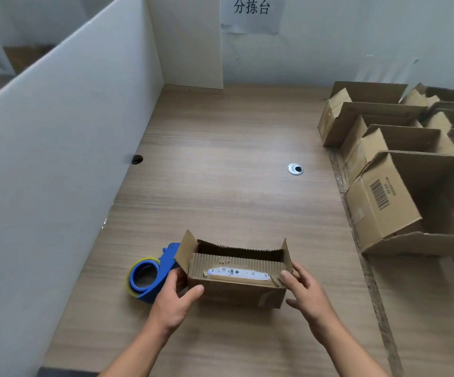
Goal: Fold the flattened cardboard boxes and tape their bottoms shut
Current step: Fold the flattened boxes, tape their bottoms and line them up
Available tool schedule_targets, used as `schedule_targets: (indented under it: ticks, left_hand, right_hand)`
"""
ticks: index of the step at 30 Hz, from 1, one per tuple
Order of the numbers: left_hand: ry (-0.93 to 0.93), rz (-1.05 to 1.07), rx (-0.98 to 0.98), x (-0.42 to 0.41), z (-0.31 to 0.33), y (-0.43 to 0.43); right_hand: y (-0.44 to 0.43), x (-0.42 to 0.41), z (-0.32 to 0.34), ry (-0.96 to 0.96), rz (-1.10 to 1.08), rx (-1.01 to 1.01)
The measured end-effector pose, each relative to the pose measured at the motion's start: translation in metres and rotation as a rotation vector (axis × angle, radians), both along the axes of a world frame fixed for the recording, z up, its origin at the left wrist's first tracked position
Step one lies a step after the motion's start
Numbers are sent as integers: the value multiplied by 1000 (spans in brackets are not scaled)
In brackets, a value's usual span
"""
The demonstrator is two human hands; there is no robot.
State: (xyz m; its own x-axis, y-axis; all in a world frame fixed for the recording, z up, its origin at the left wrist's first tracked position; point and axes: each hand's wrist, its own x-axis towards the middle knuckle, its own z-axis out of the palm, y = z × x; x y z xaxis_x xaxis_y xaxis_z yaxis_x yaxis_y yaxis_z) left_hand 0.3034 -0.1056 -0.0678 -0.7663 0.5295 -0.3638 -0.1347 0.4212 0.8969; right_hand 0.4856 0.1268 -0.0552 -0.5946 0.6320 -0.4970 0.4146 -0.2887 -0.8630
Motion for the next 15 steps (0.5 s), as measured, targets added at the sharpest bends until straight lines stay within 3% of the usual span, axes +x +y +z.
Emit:
schedule_targets:
  ticks: [4,7,10,13,15]
  left_hand:
    - [185,39,13,-3,1,-6]
    - [547,-56,-89,-7,0,-6]
    - [945,-342,-217,-9,-5,-4]
    - [1038,-507,-306,-4,-8,-2]
    - [1016,-511,-334,-1,-9,0]
  right_hand:
    - [-2,15,-1,44,73,132]
    - [7,12,2,9,116,345]
    - [21,-7,8,-144,330,679]
    - [30,-28,7,-277,646,788]
    - [32,-37,5,-324,718,809]
